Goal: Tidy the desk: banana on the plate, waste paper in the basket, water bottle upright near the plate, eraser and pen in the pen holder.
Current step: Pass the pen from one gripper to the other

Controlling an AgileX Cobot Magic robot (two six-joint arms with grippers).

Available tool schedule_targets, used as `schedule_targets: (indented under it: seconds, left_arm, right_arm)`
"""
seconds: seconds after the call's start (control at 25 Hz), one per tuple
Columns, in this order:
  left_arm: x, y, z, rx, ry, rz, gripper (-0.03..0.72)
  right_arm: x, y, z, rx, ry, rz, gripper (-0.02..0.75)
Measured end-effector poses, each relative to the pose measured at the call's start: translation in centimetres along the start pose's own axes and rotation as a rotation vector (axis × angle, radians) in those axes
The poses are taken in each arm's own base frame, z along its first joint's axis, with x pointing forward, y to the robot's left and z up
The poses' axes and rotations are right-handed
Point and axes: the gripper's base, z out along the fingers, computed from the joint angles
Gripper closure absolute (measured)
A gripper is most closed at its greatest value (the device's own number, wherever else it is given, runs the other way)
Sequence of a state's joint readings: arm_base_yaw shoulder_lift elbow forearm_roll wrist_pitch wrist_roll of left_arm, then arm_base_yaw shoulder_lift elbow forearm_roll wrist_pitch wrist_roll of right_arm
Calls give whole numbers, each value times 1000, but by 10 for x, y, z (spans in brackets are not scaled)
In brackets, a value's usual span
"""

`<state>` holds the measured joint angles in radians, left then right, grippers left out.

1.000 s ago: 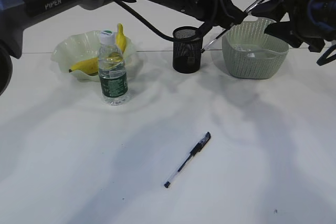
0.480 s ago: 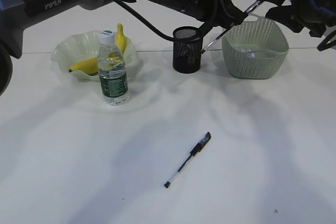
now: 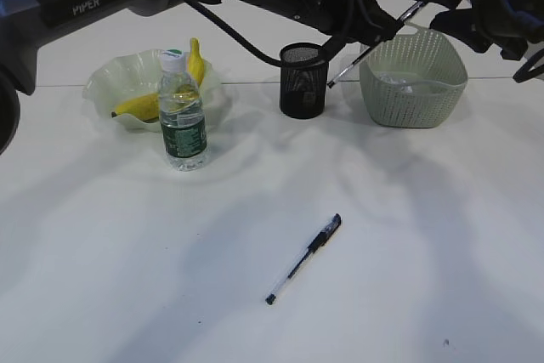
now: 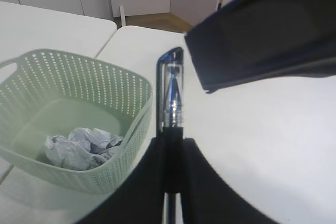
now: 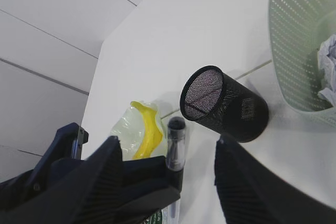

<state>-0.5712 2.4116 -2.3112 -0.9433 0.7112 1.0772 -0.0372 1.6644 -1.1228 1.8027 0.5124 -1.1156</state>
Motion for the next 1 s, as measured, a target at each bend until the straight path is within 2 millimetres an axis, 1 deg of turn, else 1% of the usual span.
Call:
schedule_targets:
  seconds: [1.0]
  left_arm:
    - [-1, -5, 0, 54, -10, -40, 673]
  right_arm:
    - [-1, -2, 0, 24, -11, -14, 314]
